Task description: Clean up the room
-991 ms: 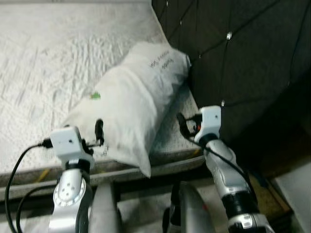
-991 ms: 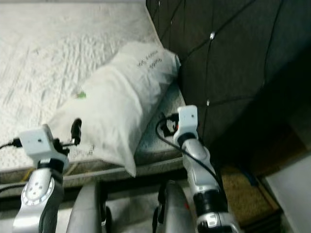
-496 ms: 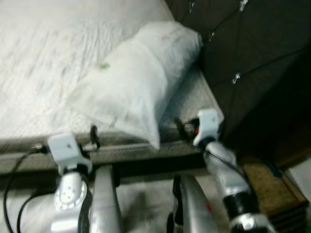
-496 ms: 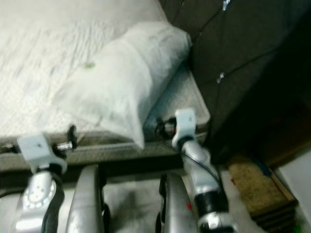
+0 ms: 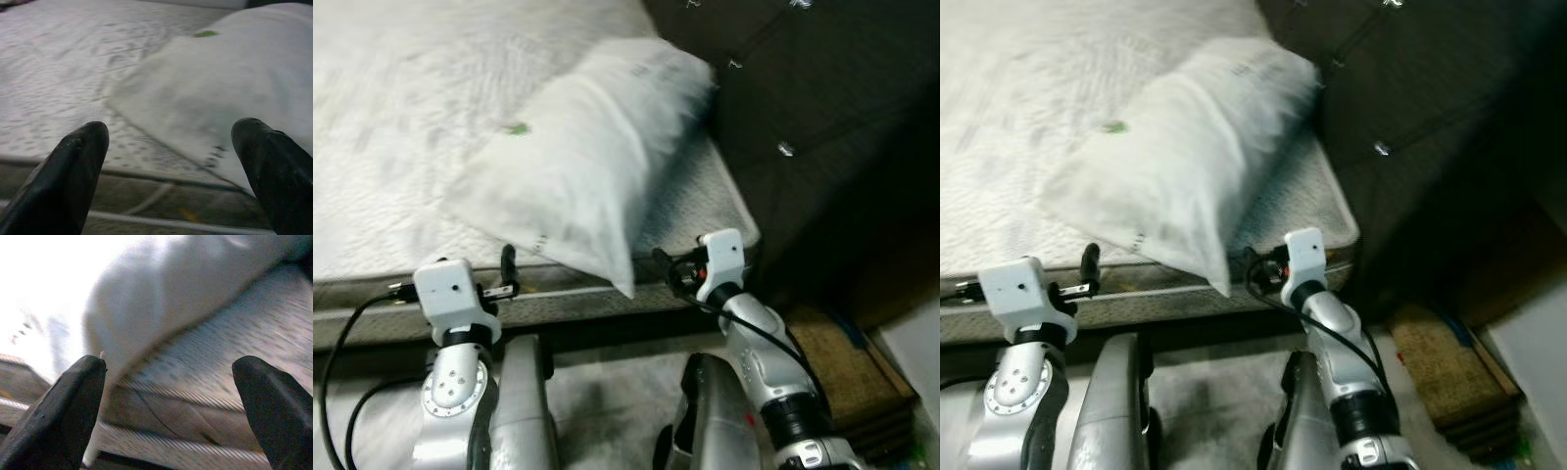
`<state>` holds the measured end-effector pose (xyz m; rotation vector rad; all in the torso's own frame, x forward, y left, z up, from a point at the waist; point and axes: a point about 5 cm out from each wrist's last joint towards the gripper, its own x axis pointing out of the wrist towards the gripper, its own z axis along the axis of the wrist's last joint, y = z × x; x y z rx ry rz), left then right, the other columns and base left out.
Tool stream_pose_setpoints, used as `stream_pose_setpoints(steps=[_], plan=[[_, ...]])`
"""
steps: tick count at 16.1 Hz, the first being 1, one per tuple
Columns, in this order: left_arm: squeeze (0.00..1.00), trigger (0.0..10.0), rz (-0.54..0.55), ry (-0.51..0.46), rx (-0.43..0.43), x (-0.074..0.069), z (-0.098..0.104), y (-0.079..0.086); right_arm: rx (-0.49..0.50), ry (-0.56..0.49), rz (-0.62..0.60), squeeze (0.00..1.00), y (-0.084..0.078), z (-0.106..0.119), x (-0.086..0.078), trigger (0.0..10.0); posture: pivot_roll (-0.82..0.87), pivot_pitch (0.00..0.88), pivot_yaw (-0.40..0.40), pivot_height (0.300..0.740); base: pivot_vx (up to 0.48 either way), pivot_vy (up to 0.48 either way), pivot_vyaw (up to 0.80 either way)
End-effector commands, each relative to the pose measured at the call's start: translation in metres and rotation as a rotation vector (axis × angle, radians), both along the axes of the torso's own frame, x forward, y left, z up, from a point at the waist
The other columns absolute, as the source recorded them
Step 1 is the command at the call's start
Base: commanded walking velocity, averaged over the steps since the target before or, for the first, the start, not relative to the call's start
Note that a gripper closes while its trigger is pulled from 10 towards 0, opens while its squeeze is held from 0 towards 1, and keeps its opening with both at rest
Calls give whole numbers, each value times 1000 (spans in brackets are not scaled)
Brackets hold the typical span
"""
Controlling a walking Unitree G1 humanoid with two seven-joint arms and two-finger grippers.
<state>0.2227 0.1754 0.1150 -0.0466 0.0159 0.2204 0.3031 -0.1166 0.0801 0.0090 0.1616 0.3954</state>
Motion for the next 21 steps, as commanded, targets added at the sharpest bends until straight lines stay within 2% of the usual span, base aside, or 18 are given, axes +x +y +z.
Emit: stream_pose_setpoints(steps=[1,4,8,18,21], plan=[[0,10000,-1,-9,-4,-1,2,0,3,-23,14,0,2,5,1,10000,35,114,-85,553,0,0,0],[0,10000,-11,-7,-15,0,2,-1,6,-4,10,0,1,2,2,10000,35,113,-84,553,0,0,0],[0,10000,-19,-4,-12,3,2,-1,-2,-8,28,0,4,4,5,10000,32,134,-85,553,277,0,0],[0,10000,-24,2,-16,4,1,-2,-4,-31,54,0,9,6,6,10000,31,121,-81,553,311,0,0],[0,10000,-17,-4,-15,4,2,-2,-1,-29,60,0,9,6,6,10000,34,121,-82,553,84,0,0]])
